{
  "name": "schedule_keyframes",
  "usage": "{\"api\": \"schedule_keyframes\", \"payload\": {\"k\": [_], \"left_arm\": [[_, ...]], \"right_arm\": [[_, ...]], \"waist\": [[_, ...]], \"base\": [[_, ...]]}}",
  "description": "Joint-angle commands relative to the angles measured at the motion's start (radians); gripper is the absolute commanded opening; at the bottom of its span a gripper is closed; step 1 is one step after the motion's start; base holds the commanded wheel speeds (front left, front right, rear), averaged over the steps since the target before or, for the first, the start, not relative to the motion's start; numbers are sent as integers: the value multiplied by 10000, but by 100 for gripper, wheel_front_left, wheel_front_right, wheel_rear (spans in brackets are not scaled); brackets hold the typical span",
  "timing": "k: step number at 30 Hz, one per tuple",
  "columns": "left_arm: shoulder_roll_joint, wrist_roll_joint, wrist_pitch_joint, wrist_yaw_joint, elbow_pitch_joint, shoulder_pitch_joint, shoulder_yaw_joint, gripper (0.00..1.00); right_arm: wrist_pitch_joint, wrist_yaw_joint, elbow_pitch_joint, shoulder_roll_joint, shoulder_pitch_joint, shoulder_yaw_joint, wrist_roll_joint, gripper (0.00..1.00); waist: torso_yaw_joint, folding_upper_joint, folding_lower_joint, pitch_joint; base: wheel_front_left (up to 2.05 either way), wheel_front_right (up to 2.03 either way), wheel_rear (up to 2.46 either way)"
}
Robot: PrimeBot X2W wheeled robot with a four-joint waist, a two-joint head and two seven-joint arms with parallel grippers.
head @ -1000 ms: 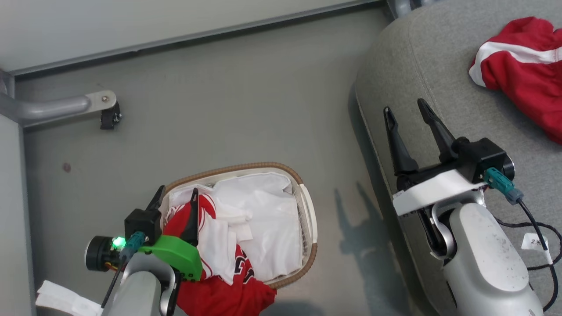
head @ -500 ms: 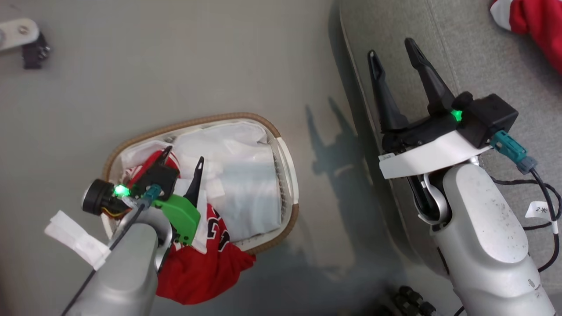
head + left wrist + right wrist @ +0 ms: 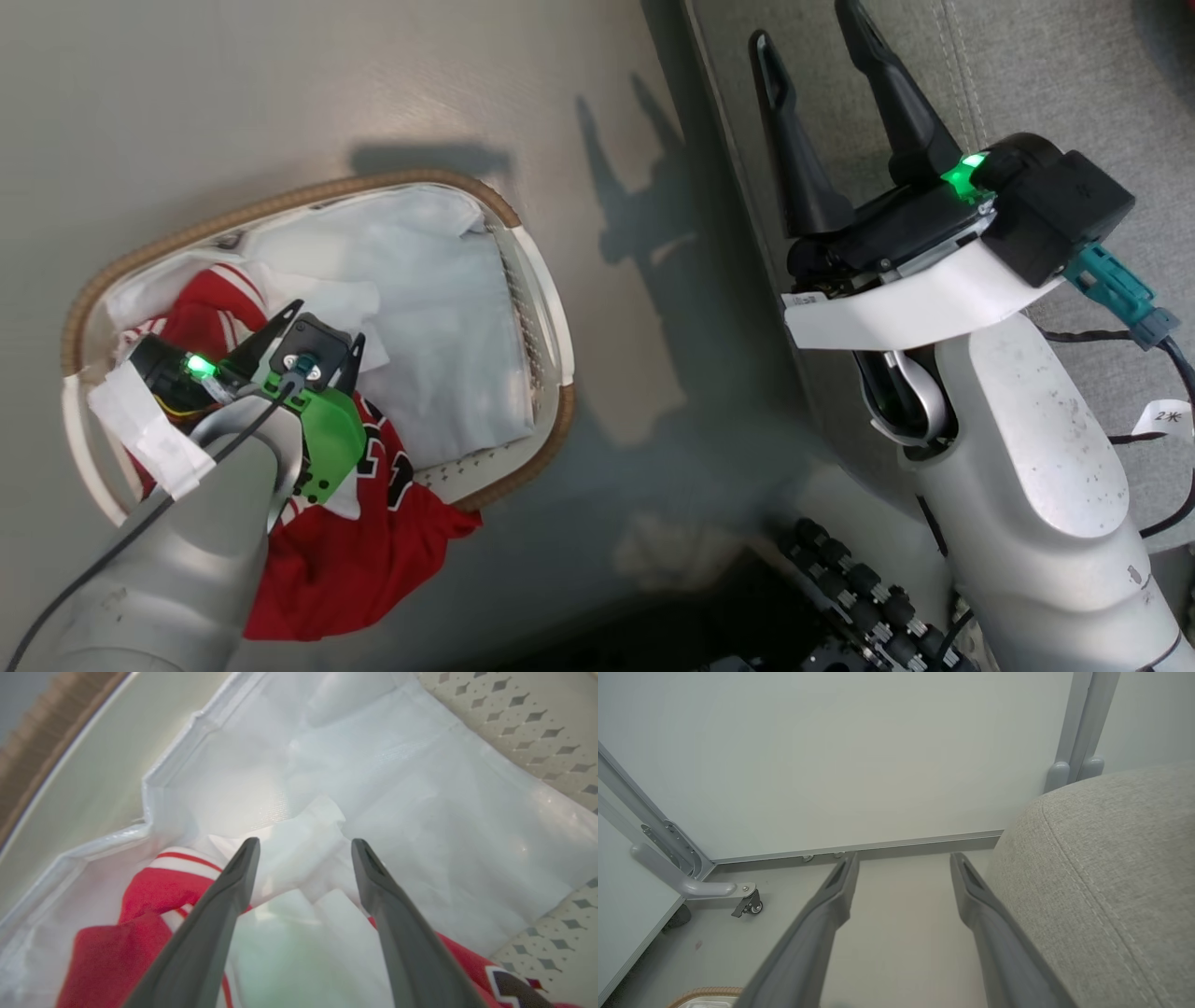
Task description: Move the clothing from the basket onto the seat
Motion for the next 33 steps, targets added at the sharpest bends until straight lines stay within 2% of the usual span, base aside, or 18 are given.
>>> {"api": "schedule_keyframes", "payload": {"k": [1, 9, 16, 17, 18, 19, 28, 33], "left_arm": [[118, 95, 33, -24, 174, -386, -162, 100], [438, 446, 699, -25, 1081, -1457, -1105, 100], [332, 361, 1238, -25, 1348, -1661, -1424, 100], [339, 270, 1261, -25, 1372, -1663, -1421, 75], [338, 227, 1288, -25, 1386, -1631, -1436, 27], [340, 91, 1299, -25, 1404, -1560, -1393, 0], [-19, -714, 703, -25, 1445, -858, -1022, 0], [-512, -1307, 160, -21, 1407, -308, -673, 0]], "right_arm": [[-2, -14, -112, -6, -142, 30, 71, 100], [-2, -14, -352, -9, -314, 133, 140, 100], [-2, -14, -358, -11, -180, 181, 177, 100], [-2, -14, -318, -12, -175, 204, 206, 100], [-2, -14, -277, -12, -179, 232, 236, 100], [-2, -14, -224, -11, -194, 269, 253, 100], [-4, -14, 214, -15, -2, 282, 77, 100], [-2, -14, 595, -15, 336, 197, -127, 100]], "waist": [[-509, 0, -1, 715], [-622, 0, -1, 1420], [-592, 0, -1, 1509], [-608, 0, -1, 1483], [-627, 0, -1, 1449], [-663, 0, -1, 1388], [-673, 0, -1, 254], [-464, 0, -1, -833]], "base": [[0, 0, 0], [0, 0, 0], [0, 0, 0], [0, 0, 0], [0, 0, 0], [0, 0, 0], [0, 0, 0], [0, 0, 0]]}}
